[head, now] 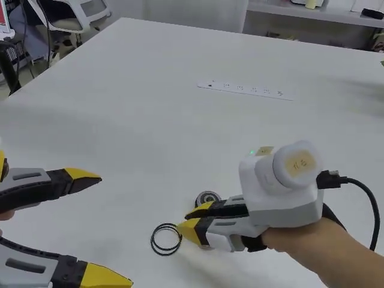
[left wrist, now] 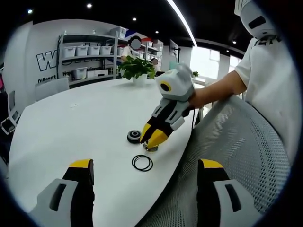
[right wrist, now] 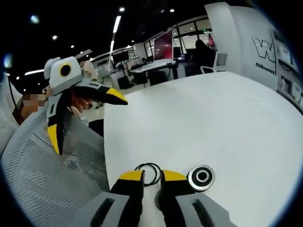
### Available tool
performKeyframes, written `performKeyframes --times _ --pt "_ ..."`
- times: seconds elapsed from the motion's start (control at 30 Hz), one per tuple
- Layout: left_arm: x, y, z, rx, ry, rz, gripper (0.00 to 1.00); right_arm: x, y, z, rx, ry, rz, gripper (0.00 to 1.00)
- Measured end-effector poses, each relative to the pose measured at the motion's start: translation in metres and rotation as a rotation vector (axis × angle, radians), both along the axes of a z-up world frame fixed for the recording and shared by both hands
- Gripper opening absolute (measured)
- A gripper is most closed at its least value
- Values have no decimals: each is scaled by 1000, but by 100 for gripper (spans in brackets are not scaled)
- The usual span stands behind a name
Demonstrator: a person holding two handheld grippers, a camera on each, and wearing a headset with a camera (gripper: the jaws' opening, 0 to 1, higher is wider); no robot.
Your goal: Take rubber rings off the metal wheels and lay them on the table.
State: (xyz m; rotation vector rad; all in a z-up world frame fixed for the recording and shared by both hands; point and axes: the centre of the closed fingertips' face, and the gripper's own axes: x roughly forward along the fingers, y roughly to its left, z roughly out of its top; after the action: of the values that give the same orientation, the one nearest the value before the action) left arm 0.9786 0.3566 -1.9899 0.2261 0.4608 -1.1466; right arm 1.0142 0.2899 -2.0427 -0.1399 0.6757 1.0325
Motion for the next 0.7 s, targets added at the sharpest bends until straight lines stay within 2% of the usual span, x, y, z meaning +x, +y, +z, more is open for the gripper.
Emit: performKeyframes --times 0.27,0.33,0.53,0.6,0.7 --pt "1 0 1 -9 -5 2 88 10 -8 24 42 -51 -18 16" --pt "1 0 2 -11 -5 0 88 14 -7 34 84 -48 -35 18" --pt "0 -1 0 -7 -3 -9 89 19 -6 65 160 -73 -43 19" --pt "0 -1 1 -10 -6 -8 89 24 -8 77 168 -113 -43 21" --pt "1 -1 1 -12 -8 -6 90 31 -11 91 168 -148 -42 22"
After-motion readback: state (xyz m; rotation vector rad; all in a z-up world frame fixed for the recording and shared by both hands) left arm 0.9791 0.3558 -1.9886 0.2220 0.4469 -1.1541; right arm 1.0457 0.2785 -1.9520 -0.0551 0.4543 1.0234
